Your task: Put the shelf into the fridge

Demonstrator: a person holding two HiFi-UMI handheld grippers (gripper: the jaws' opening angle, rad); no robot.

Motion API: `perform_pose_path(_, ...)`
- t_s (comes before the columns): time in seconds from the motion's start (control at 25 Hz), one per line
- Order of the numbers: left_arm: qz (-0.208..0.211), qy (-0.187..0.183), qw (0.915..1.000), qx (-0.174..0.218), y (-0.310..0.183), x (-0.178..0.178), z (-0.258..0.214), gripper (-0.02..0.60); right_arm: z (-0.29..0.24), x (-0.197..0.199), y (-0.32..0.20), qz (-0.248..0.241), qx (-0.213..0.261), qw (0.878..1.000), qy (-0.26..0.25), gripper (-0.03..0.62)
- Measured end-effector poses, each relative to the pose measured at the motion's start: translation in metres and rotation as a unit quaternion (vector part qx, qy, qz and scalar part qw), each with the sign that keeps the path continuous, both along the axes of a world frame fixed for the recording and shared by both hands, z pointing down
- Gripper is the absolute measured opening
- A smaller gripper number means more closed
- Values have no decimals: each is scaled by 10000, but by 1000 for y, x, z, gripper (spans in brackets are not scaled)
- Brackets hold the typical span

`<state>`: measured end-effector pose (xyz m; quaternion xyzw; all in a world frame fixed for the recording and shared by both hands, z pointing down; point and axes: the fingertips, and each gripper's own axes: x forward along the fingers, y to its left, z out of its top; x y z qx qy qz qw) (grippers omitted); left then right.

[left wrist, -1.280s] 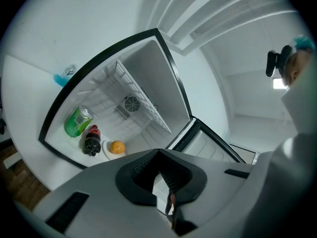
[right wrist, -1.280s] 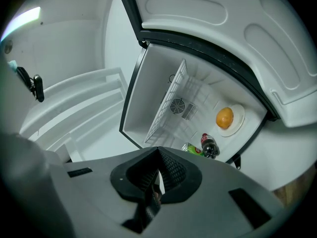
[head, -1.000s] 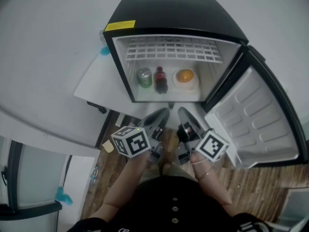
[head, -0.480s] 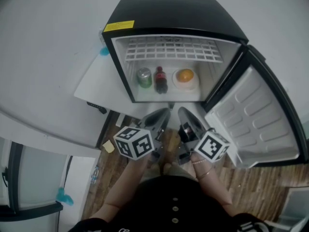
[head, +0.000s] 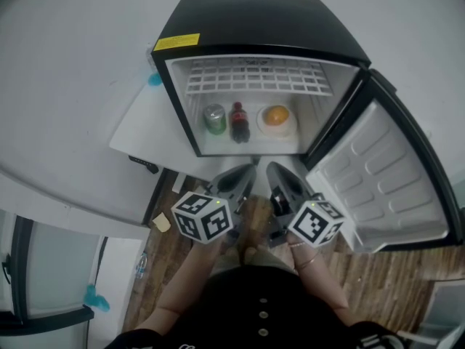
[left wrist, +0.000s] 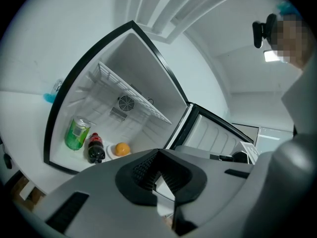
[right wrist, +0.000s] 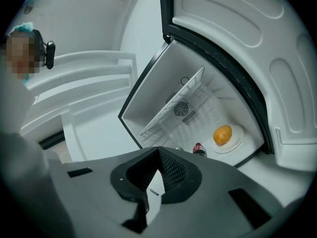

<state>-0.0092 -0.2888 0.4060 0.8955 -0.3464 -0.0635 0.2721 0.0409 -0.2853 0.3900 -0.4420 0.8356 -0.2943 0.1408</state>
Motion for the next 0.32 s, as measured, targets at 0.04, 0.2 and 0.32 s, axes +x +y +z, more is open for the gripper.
perform_pose_path(0.04, 5, 9, 10000, 3, 0, 0, -1, 8, 0, -1, 0, -6, 15, 10000, 42, 8)
perform_pose_path(0.2, 23, -31, 10000, 28, 0, -1, -1, 8, 0, -4, 0, -11, 84, 9997, 236, 8)
perform_pose_path(0.32, 42, -165, 9998, 58, 0, -2, 0, 8, 1, -5, -2, -44, 59, 9997, 235, 9)
